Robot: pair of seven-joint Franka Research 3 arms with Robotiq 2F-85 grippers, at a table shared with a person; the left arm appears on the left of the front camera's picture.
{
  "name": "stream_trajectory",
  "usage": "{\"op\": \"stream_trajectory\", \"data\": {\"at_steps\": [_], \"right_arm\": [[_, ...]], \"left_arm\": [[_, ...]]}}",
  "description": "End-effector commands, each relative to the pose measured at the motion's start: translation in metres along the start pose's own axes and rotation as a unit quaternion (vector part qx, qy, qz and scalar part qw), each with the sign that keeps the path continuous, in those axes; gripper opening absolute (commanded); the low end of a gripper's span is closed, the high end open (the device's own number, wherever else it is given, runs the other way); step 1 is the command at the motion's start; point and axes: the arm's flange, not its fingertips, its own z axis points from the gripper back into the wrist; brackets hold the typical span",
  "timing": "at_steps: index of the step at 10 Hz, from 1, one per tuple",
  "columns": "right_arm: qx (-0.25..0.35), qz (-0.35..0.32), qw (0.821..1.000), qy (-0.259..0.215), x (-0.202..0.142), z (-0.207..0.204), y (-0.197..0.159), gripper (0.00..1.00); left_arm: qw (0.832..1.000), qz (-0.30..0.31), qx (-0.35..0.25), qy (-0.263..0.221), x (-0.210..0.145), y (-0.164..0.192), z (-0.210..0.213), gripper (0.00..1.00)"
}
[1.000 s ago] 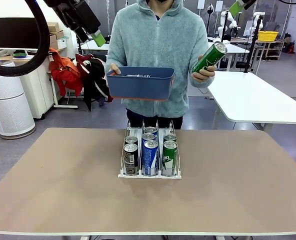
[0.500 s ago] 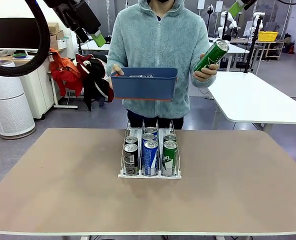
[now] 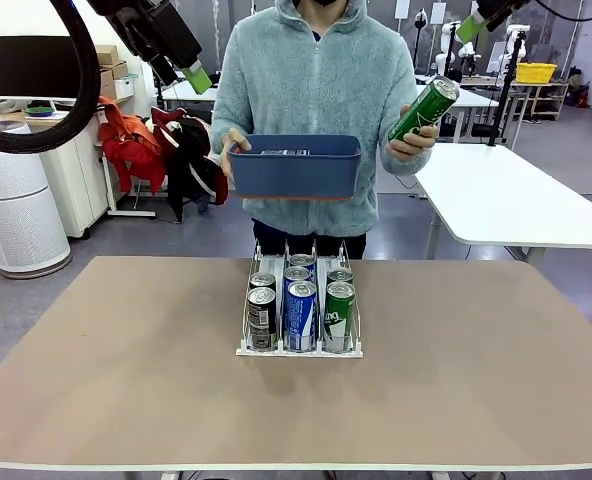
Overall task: Fill the beverage cans into the dispenser.
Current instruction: Pick up the Sprite handed by the human.
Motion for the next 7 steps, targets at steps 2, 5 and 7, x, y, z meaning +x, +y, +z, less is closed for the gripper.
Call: {"op": "stream_trajectory", "data": {"at_steps": [2,5,7], "right_arm": [[-0.003,-0.037,0.999,0.011,-0.002,-0.019,-0.011,1.0],[0.026,-0.063,0.997,0.028,-0.013,-0.044,-0.025,1.0],[0.026,-0.069,0.997,0.033,-0.015,-0.056,-0.036,1.0]], "left_arm": [[1.0,-0.001,0.0,0.0,0.0,0.001,0.001,1.0],[1.0,-0.001,0.0,0.0,0.0,0.001,0.001,1.0],[1.0,-0.001,0.0,0.0,0.0,0.001,0.001,1.0]]}}
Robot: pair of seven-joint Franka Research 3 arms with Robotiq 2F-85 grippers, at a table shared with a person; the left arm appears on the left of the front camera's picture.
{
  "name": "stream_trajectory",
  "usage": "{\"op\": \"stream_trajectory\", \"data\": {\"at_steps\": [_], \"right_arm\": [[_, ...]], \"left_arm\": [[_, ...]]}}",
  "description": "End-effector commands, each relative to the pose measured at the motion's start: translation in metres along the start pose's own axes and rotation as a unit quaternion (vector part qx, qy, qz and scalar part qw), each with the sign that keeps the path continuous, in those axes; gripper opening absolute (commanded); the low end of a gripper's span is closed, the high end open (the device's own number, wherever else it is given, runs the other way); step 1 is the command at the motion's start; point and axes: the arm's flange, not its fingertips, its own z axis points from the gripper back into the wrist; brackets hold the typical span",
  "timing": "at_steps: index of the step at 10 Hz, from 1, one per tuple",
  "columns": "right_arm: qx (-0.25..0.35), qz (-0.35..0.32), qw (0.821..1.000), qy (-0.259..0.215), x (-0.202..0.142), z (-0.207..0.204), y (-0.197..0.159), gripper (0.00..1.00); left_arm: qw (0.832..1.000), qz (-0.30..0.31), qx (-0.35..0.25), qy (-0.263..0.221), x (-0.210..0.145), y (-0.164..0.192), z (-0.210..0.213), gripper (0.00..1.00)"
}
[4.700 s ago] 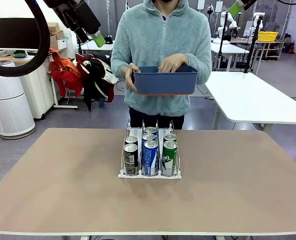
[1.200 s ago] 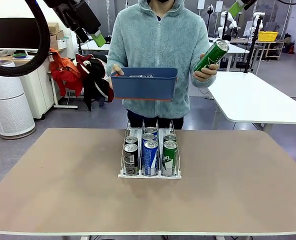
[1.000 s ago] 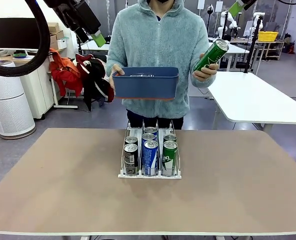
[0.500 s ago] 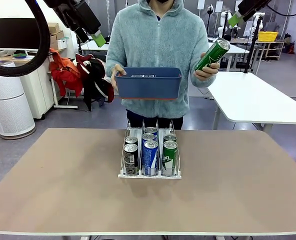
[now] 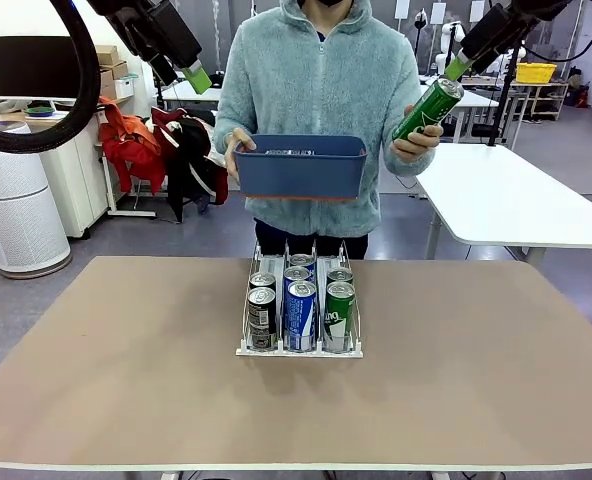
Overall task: Fill the beverage cans into the dispenser.
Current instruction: Pick up the Sprite handed by the human.
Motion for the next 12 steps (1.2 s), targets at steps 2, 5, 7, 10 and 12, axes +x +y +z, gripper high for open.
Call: {"op": "stream_trajectory", "data": {"at_steps": [2,5,7,10,12], "right_arm": [[0.011,-0.02,1.0,-0.001,-0.002,-0.012,-0.006,1.0],[0.015,-0.025,1.0,-0.001,-0.005,-0.027,-0.01,1.0],[0.024,-0.025,0.999,0.0,-0.007,-0.035,-0.011,1.0],[0.036,-0.03,0.999,0.001,-0.007,-0.048,-0.011,1.0],[0.047,-0.032,0.998,0.005,-0.009,-0.057,-0.009,1.0]], "left_arm": [[1.0,-0.001,-0.001,0.0,0.0,0.001,0.001,1.0],[1.0,-0.001,-0.001,0.0,0.0,0.001,0.001,1.0],[1.0,-0.001,-0.001,0.0,0.0,0.001,0.001,1.0],[1.0,-0.001,-0.001,0.0,0.0,0.001,0.001,1.0],[1.0,-0.001,-0.001,0.0,0.0,0.001,0.001,1.0]]}}
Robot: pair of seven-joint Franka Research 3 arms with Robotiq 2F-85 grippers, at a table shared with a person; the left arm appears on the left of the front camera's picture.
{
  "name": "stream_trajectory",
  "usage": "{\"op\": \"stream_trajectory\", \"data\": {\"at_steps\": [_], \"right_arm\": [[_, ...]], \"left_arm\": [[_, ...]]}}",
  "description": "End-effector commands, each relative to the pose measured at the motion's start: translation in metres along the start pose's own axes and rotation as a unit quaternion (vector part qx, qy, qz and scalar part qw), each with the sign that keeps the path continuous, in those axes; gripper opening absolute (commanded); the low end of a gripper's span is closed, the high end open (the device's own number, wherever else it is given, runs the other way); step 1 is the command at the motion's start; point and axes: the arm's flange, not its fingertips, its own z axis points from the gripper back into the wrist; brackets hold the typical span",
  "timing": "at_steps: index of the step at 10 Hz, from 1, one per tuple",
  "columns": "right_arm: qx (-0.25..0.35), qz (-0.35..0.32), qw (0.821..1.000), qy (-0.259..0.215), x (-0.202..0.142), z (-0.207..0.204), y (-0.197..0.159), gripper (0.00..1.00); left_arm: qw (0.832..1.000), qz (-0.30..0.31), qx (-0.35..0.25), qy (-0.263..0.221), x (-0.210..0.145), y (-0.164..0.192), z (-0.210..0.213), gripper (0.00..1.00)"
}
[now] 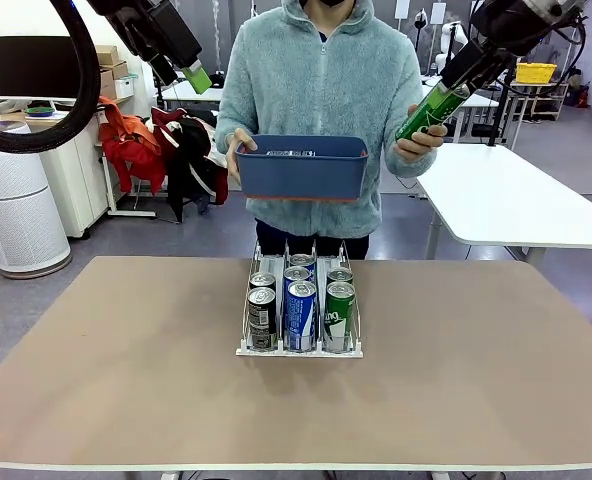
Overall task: Fill the beverage cans into the dispenser.
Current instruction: Pick up the Sprite handed by the human.
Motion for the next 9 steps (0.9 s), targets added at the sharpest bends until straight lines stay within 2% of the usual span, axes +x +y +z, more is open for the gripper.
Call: {"op": "stream_trajectory", "data": {"at_steps": [1,3,4,6,7,8,9], "right_arm": [[0.008,-0.005,1.0,-0.008,-0.0031,-0.0073,0.0,1.0],[0.009,-0.009,1.0,-0.014,-0.0006,-0.0093,-0.002,1.0],[0.006,-0.002,1.0,0.003,-0.0002,-0.0063,0.0003,1.0],[0.007,-0.003,1.0,0.002,0.0002,-0.0073,0.0,1.0],[0.008,-0.009,1.0,0.003,0.0007,-0.0078,0.0027,0.4],[0.007,-0.012,1.0,-0.006,0.0008,-0.0081,0.0021,0.4],[0.0,-0.012,1.0,-0.008,-0.0003,-0.006,0.0009,0.0]], "left_arm": [[1.0,-0.001,-0.001,0.0,-0.0005,0.0006,0.0009,1.0],[1.0,-0.001,-0.001,0.0,-0.0005,0.0006,0.0009,1.0],[1.0,-0.001,-0.001,0.0,-0.0005,0.0006,0.0009,1.0],[1.0,-0.001,-0.001,0.0,-0.0005,0.0006,0.0009,1.0],[1.0,-0.001,-0.001,0.0,-0.0005,0.0006,0.0009,1.0],[1.0,-0.001,-0.001,0.0,-0.0005,0.0006,0.0009,1.0],[1.0,-0.001,-0.001,0.0,-0.0005,0.0006,0.0009,1.0]]}}
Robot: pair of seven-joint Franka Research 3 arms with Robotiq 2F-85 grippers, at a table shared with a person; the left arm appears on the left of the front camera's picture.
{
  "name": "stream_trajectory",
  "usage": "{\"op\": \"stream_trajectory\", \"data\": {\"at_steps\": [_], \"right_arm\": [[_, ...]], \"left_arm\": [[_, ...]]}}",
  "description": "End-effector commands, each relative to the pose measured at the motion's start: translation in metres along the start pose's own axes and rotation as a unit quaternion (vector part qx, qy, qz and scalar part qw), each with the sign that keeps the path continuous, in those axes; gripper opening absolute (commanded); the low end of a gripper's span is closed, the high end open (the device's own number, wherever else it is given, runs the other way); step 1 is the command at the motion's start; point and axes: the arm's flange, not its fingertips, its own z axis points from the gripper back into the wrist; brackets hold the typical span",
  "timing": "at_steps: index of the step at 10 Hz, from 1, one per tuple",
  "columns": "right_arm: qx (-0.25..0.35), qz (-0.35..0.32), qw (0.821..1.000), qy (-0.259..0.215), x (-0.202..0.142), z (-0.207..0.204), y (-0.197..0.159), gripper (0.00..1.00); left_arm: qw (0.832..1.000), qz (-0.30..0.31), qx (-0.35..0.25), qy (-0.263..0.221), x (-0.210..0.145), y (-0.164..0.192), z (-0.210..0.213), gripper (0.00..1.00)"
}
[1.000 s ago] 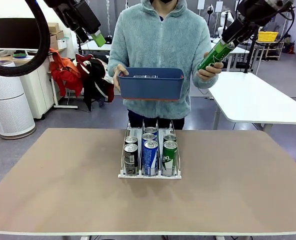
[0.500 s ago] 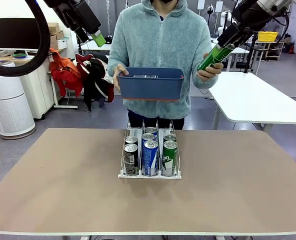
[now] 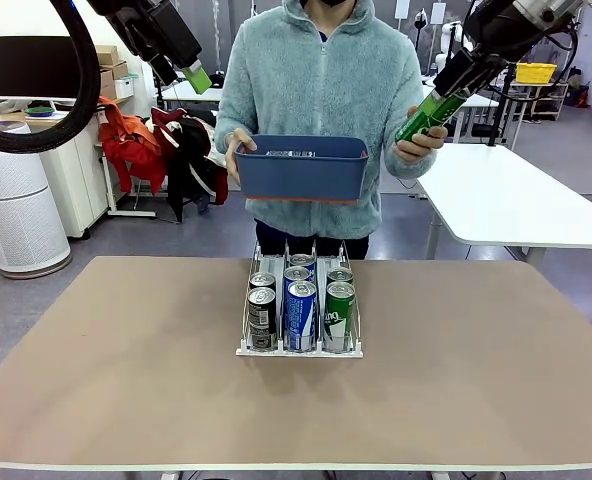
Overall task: Fill the beverage cans into the dispenser.
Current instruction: Pick up the Sprite handed by the human.
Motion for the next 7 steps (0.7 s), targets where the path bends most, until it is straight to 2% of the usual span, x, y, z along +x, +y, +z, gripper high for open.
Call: {"op": "stream_trajectory", "data": {"at_steps": [1,2,7], "right_arm": [[-0.007,-0.012,1.0,-0.012,-0.0031,0.0016,0.0009,0.38],[-0.008,-0.011,1.0,-0.016,-0.004,0.0026,0.0003,0.0],[0.02,0.001,1.0,-0.019,-0.0064,0.0058,0.0009,0.0]], "left_arm": [[1.0,-0.001,-0.001,0.0,-0.0005,0.0007,0.0009,1.0],[1.0,-0.001,-0.001,0.0,-0.0005,0.0007,0.0009,1.0],[1.0,-0.001,-0.001,0.0,-0.0005,0.0007,0.0009,1.0]]}}
